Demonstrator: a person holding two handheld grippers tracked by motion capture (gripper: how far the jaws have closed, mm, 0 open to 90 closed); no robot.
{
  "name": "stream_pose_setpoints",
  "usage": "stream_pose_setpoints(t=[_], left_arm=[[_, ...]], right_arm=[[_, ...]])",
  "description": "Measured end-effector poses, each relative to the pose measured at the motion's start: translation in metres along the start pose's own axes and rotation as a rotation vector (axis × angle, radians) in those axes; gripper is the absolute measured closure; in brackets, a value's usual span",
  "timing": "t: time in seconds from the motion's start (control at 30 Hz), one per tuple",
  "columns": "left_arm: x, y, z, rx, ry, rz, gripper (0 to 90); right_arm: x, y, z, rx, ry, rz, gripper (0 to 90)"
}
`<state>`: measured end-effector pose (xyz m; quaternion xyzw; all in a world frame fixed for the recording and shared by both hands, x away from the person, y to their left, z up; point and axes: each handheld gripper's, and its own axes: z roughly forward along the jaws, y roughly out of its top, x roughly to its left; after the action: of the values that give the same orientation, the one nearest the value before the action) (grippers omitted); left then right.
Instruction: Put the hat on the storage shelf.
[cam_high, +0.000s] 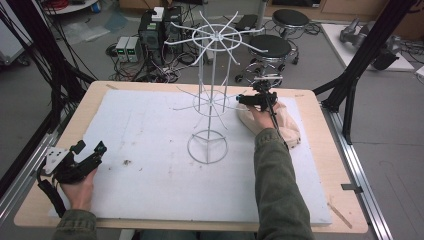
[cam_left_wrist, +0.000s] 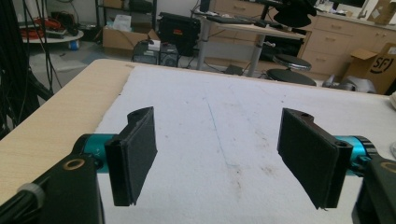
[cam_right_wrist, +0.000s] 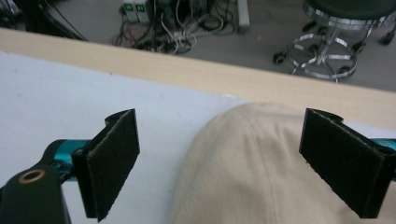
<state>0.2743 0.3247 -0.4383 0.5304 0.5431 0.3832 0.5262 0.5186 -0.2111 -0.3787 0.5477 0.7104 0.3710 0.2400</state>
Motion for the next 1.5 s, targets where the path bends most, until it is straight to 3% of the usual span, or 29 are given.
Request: stream_pose_setpoints(t=[0.47,0.6,0.97,1.03,1.1,1.2,1.33,1.5], left_arm=[[0.001,0.0,0.001,0.002,-0.001,0.001,28.3],[0.001,0.0,0.001,0.002,0.0,0.0,28.3],[0.001,0.0,0.002,0.005,-0.001,0.003,28.3],[0.001,-0.001,0.002,0.005,-0.001,0.002,28.3],[0.001,-0.001,0.002,0.005,0.0,0.003,28.3],[0.0,0.0,0.002,0.004,-0.001,0.003,28.3],[0.0,0.0,0.002,0.005,-0.002,0.004,28.3],[0.0,-0.001,0.002,0.006,-0.001,0.006,28.3]], right_arm=[[0.0,-0.015,0.029,0.167,-0.001,0.017,11.2],[0.001,-0.017,0.034,0.179,0.002,0.026,11.2],[0.005,-0.029,0.05,0.286,-0.088,-0.027,11.8],[0.006,-0.03,0.051,0.3,-0.107,-0.04,16.4],[0.006,-0.029,0.05,0.302,-0.125,-0.023,19.6],[0.006,-0.03,0.05,0.308,-0.123,0.005,22.6],[0.007,-0.029,0.049,0.312,-0.118,-0.009,28.2],[0.014,-0.028,0.045,0.314,-0.106,-0.016,47.5]])
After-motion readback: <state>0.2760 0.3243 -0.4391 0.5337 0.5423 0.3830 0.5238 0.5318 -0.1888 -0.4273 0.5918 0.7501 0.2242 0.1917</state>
